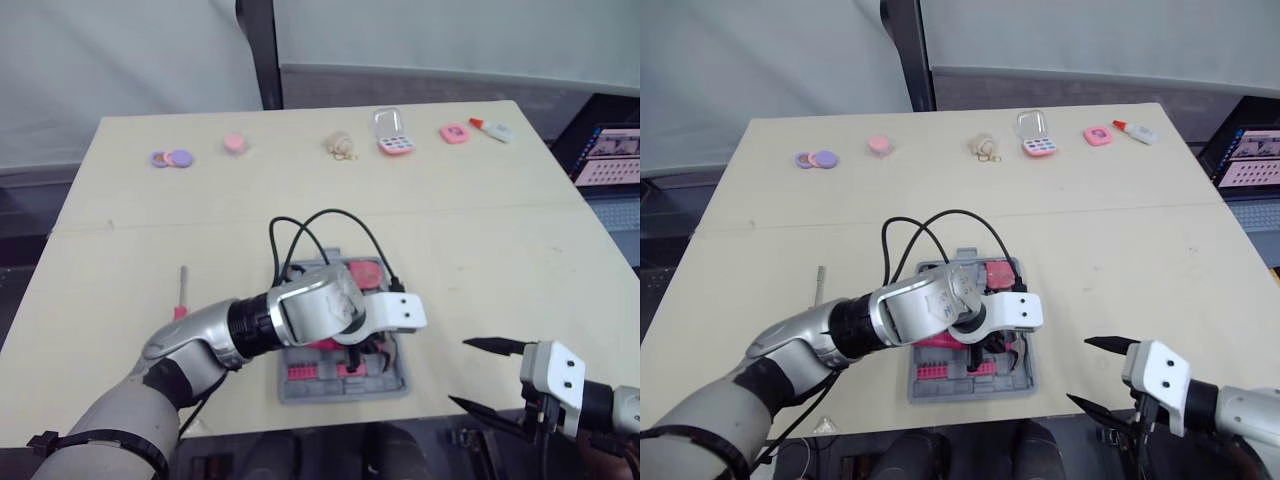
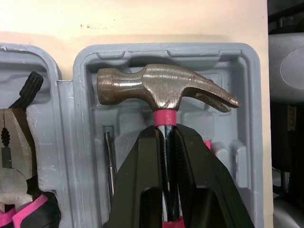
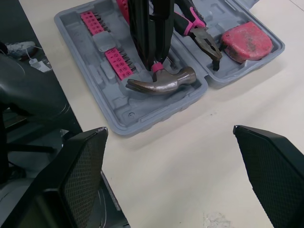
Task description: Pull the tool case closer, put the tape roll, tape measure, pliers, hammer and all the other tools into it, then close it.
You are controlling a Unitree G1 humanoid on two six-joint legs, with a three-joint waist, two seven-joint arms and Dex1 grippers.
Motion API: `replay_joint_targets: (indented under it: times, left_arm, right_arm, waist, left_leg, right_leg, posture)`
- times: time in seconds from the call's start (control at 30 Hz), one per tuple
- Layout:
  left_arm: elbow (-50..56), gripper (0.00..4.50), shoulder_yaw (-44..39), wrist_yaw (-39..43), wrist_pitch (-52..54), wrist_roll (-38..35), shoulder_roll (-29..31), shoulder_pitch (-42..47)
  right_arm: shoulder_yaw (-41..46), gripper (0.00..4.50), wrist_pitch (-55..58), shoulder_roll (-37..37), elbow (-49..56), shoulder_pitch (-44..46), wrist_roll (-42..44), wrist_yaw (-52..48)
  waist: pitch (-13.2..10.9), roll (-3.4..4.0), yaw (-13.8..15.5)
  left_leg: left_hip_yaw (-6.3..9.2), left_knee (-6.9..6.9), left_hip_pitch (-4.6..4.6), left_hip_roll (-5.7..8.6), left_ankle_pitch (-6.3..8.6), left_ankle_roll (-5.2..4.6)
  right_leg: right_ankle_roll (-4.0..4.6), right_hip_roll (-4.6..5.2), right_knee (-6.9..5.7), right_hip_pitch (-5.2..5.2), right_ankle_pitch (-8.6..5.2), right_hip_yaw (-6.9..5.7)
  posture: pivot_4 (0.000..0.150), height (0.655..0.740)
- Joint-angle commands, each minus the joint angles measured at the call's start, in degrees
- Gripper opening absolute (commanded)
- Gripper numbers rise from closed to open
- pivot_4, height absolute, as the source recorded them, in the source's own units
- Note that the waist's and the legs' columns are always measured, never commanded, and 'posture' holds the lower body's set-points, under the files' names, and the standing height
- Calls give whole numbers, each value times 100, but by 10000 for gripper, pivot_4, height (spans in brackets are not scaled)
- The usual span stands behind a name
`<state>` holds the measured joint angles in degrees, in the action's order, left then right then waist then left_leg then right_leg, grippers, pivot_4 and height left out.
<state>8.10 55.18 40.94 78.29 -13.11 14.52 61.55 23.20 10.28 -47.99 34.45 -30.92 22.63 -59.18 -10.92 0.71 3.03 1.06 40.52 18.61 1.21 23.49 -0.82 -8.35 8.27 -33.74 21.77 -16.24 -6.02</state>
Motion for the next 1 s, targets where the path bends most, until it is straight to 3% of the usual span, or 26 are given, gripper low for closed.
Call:
replay_joint_targets:
  times: [0.03, 0.47, 0.5, 0.67, 0.9, 1.0]
  left_arm:
    - [33, 816, 9, -32, -76, 7, -103, 38]
    - [-207, 816, 42, 10, -167, -14, -252, 72]
    - [-213, 10012, 31, 37, -162, -39, -254, 70]
    - [-151, 32984, -171, 100, 83, -192, -274, 96]
    - [50, 32984, -957, 144, 635, -654, -229, 153]
    - [89, 32984, -1849, -15, 531, -794, -351, -177]
  right_arm:
    - [250, 45000, 15, 73, 248, -106, 36, 76]
    - [394, 45000, 79, 201, 433, -332, 44, 140]
    - [396, 45000, 79, 201, 432, -335, 43, 140]
    - [351, 45000, 108, 160, 373, -228, 60, 152]
    - [175, 45000, 112, 120, 237, 42, 32, 109]
    - [133, 45000, 135, 114, 211, 124, 31, 101]
  waist:
    - [0, 0, -2]
    - [1, 1, 6]
    - [1, 1, 6]
    - [1, 1, -6]
    - [1, 2, -6]
    - [2, 3, -8]
  left_leg:
    - [0, 0, 0, 0, 0, 0]
    - [0, 1, -1, 1, 0, 0]
    - [0, 2, -1, 1, 0, 0]
    - [0, 3, -1, 0, 0, 0]
    - [0, 4, -1, 0, 0, 0]
    - [0, 4, 0, 0, 0, 0]
  right_leg:
    - [0, 0, 0, 0, 0, 1]
    - [0, 0, -2, 0, 0, 1]
    - [0, 0, -2, 0, 0, 1]
    - [0, 0, -3, 0, 0, 1]
    - [0, 1, -4, 0, 0, 1]
    - [0, 1, -3, 0, 0, 1]
  posture:
    - [1500, 7400]
    - [1500, 7400]
    - [1500, 7400]
    - [1500, 7400]
    - [1500, 7400]
    - [1500, 7400]
